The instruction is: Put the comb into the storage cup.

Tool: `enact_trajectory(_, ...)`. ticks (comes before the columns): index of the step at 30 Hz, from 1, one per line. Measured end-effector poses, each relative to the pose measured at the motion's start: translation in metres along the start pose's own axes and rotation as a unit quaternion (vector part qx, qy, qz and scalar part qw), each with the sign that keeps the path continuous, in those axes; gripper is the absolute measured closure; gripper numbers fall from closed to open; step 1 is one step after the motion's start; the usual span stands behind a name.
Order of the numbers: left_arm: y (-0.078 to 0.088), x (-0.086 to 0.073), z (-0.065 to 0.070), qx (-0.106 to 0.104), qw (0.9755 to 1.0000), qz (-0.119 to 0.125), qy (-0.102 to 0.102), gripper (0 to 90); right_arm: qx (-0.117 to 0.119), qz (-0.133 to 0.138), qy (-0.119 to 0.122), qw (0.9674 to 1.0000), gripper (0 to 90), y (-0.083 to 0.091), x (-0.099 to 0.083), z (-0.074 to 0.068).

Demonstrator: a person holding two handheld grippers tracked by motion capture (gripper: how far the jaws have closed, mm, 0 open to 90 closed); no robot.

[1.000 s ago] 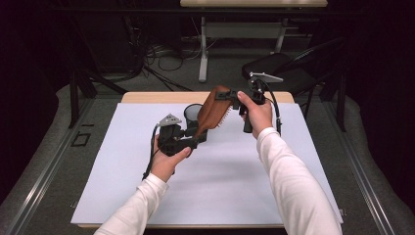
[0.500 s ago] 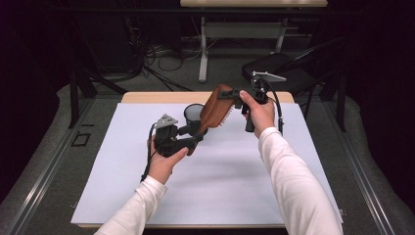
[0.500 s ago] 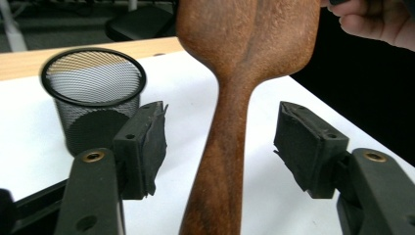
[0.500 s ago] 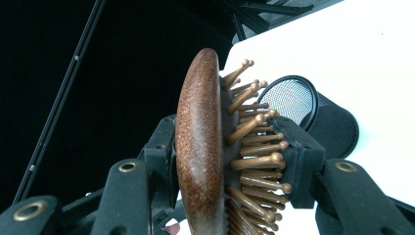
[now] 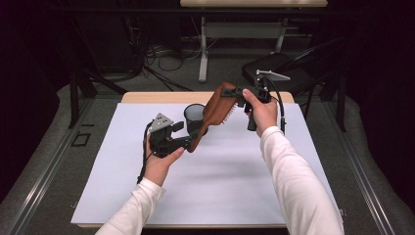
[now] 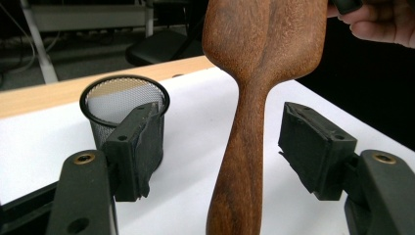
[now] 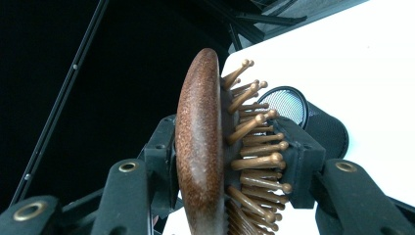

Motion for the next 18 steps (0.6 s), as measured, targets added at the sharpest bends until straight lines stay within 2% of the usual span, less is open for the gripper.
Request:
enact_trajectory(5,0.0026,0.0006,-0.0007,0.011,0.9999,0.001,-0.013,32.8,-0.002,0.003,0.0,1.0,49.2,0.0028,0.0019,0.0006)
enact_trajectory(11,0.0047,-0.0022,-0.0019,0.014,0.9999,-0.006,-0.003,26.1,-0.001,0.007,0.003,1.0,49.1,0.0043,0.0029,0.0002)
enact_trajectory(16,0.0068,-0.003,-0.0046,0.018,0.9998,-0.004,0.012,15.0,-0.001,0.011,0.004,0.9999,49.2,0.0054,0.0043,-0.0003)
enact_trajectory(18,0.0074,-0.0041,-0.0068,0.02,0.9997,-0.007,0.014,14.6,-0.003,0.013,0.004,0.9999,49.2,0.0059,0.0049,-0.0005)
Point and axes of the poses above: each handheld gripper's, and its own axes: y roughly backward along the jaws, x roughly out of its top, z roughly to its right, the point moved 10 cm from there along -y, roughly forward along the jaws, and after that the axes turned 14 degrees about -y, right-handed, at the moved point
